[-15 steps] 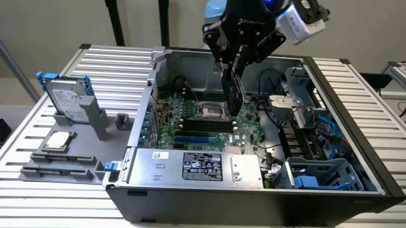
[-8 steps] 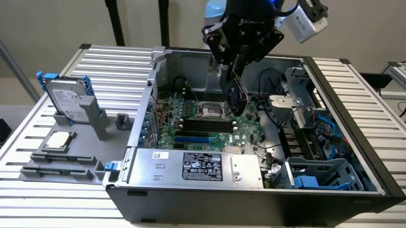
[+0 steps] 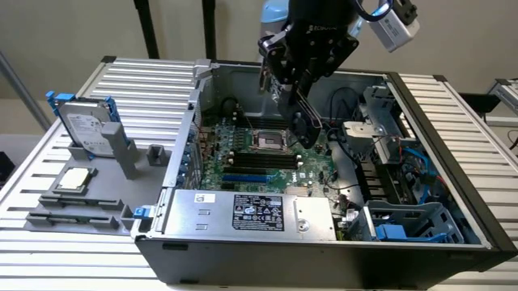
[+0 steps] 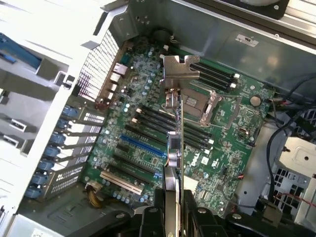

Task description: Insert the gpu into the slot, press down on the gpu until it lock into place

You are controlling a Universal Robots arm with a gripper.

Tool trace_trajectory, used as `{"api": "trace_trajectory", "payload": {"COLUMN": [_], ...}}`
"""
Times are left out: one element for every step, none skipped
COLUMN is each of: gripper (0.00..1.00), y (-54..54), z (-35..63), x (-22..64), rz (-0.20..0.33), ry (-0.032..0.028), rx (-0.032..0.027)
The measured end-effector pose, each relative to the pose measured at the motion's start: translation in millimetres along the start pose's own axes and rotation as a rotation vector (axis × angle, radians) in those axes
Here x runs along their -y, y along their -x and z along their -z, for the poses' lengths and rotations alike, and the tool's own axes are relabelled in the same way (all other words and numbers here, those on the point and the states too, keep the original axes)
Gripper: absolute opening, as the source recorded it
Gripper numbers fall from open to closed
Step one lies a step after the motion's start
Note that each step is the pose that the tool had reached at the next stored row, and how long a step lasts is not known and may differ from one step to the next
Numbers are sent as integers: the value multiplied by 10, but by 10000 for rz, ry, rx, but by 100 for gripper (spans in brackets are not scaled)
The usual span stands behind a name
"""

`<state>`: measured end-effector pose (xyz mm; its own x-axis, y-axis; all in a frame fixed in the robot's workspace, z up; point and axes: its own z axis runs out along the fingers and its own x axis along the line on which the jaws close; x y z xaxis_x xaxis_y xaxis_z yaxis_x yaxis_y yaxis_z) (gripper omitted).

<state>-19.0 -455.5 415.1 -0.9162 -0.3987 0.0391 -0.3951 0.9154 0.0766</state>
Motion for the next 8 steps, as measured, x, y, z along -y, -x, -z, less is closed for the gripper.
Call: {"api": "trace_trajectory", "payload": {"gripper": [26,26,26,26,26,26,26,26], "y": [0,0,0,0,0,0,0,0], "z": [0,0,0,0,0,0,0,0], "x": [0,0,0,0,0,0,0,0], "rz": [180,352,537,711,901,1086,1265,1439], "ry": [-8,-15,-22,-30,-37,-45,-53,-60], "rx": [-14,-26,-40,-53,-66,-80,-92,-105]}}
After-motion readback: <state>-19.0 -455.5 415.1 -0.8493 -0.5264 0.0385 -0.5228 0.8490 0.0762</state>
